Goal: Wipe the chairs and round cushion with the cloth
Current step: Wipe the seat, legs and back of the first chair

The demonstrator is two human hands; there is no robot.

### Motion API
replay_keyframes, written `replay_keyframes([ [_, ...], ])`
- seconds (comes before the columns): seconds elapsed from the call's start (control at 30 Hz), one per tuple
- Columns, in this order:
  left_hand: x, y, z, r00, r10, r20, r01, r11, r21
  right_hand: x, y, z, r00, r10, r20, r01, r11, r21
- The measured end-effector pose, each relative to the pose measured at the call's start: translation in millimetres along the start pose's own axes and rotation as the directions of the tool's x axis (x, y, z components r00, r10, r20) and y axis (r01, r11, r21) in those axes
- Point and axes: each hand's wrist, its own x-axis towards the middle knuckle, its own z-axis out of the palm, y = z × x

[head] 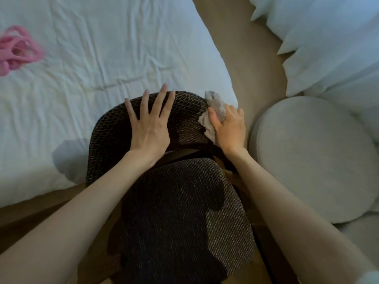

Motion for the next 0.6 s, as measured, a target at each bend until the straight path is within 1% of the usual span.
replay_keyframes([
  [0.03, 2.8, 6.9, 2.4, 1.000, 0.017, -0.004, -0.017, 1.000, 0.013, -6.2, 14.8, -2.6, 0.999, 0.022, 0.030, -0.020, 0.999, -0.045],
  [0.1, 6.8, 22.6, 8.7, 0.998, 0.063, 0.000, -0.063, 0.997, 0.047, -20.3, 43.4, -7.2, 0.996, 0.020, 0.086, -0.008, 0.991, -0.131],
  [0.2, 7.0, 47.1, 20.5, 0.986, 0.159, 0.043, -0.163, 0.980, 0.117, -37.3, 71.6, -11.4, 0.992, 0.007, 0.129, 0.018, 0.981, -0.193],
  [0.33, 2.6, 71.6, 34.3, 0.964, 0.231, 0.134, -0.256, 0.940, 0.226, -55.9, 91.6, -15.7, 0.987, 0.050, 0.153, -0.020, 0.981, -0.194],
  [0.5, -1.7, 93.0, 40.3, 0.934, 0.254, 0.250, -0.316, 0.914, 0.253, -86.4, 111.5, -36.4, 0.966, 0.165, 0.197, -0.125, 0.972, -0.200],
  [0.6, -6.3, 99.3, 43.5, 0.918, 0.259, 0.300, -0.331, 0.918, 0.218, -100.5, 118.4, -49.1, 0.942, 0.236, 0.240, -0.196, 0.964, -0.179],
])
